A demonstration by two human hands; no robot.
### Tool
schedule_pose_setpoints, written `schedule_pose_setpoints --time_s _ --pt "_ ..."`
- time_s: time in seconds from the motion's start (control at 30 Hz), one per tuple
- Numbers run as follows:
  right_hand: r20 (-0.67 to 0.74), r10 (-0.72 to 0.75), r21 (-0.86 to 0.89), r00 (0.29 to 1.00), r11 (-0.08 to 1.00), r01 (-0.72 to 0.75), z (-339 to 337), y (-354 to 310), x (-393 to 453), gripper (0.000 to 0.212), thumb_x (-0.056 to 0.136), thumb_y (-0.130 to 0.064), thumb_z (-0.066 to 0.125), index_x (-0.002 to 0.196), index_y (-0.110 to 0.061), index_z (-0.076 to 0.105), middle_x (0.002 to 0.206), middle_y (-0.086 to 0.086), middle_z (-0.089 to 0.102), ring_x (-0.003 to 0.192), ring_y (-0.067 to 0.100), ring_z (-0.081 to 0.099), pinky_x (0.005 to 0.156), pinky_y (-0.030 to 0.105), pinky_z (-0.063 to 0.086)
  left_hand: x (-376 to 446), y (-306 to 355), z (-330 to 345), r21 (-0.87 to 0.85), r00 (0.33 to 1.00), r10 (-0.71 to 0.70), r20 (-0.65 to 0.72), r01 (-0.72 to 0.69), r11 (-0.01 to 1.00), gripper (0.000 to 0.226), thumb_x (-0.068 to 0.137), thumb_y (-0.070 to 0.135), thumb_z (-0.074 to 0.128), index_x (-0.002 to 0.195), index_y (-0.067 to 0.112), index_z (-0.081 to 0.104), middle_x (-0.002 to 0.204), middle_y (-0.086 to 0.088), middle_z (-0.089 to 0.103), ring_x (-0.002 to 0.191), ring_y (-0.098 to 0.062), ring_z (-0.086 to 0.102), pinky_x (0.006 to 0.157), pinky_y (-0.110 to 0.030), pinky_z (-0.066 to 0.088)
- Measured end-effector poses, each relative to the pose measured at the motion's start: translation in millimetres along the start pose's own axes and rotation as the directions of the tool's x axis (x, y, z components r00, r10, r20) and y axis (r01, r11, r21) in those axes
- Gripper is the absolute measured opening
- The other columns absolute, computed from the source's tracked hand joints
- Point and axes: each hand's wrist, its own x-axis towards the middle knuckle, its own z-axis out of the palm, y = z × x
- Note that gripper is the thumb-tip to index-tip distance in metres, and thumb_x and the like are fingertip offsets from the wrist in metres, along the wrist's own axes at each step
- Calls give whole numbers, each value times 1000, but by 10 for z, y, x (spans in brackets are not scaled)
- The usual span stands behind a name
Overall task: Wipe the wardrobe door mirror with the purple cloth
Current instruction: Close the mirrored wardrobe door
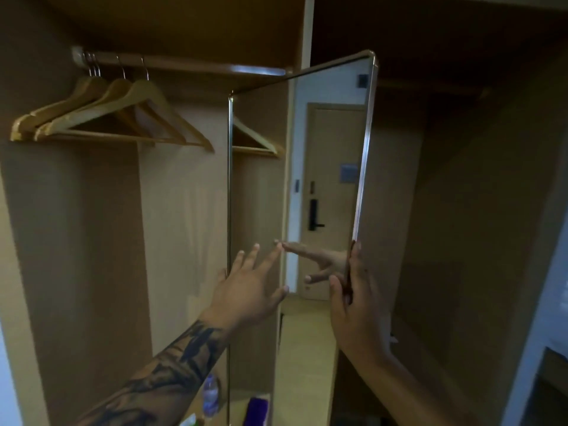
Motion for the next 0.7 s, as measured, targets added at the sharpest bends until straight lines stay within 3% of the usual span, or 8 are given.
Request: schedule_pose_setpoints --time_s 0.17,0.3,0.37,0.43,0.6,0.7 --pt "-87 -152 -123 984 982 141 124 -149 -63 65 105 -39 45 162 -19 21 110 8 67 91 26 67 70 31 50 -106 -77 -19 29 999 31 -25 -30 999 80 93 74 41 154 57 -8 172 0 0 158 -29 7 122 -59 19" --pt "-109 -305 -190 946 941 281 262 -198 -107 76 99 -24 61 162 -10 21 102 12 64 87 28 63 68 41 56 -190 -98 -39 25 1000 13 -14 -13 1000 78 93 72 41 153 59 -8 172 1 0 158 -28 5 123 -59 15" --pt "-65 -348 -209 935 921 329 313 -225 -118 83 98 -24 63 164 -11 14 102 11 62 88 24 59 67 39 55 -228 -115 -49 34 1000 2 8 -3 999 77 94 71 41 153 58 -8 172 3 -2 158 -27 3 122 -60 10" --pt "-27 -403 -255 915 887 384 349 -263 -117 87 96 -30 64 164 -12 12 110 11 62 94 25 59 73 37 56 -267 -168 -49 65 1000 8 8 -8 998 77 95 71 40 153 58 -10 172 3 -3 158 -28 1 122 -63 7" --pt "95 -433 -372 896 819 436 491 -410 -26 96 93 -56 58 166 -22 4 157 15 43 136 36 49 106 55 45 -342 -310 -67 139 1000 -25 13 23 990 78 97 66 41 155 55 -10 172 0 -3 158 -30 1 121 -68 5" --pt "150 -380 -400 913 821 408 599 -437 6 97 95 -62 54 166 -21 2 165 12 33 143 36 43 113 59 39 -363 -350 -93 144 999 -44 1 43 989 77 97 68 39 155 55 -9 172 0 -4 158 -30 1 121 -68 6"
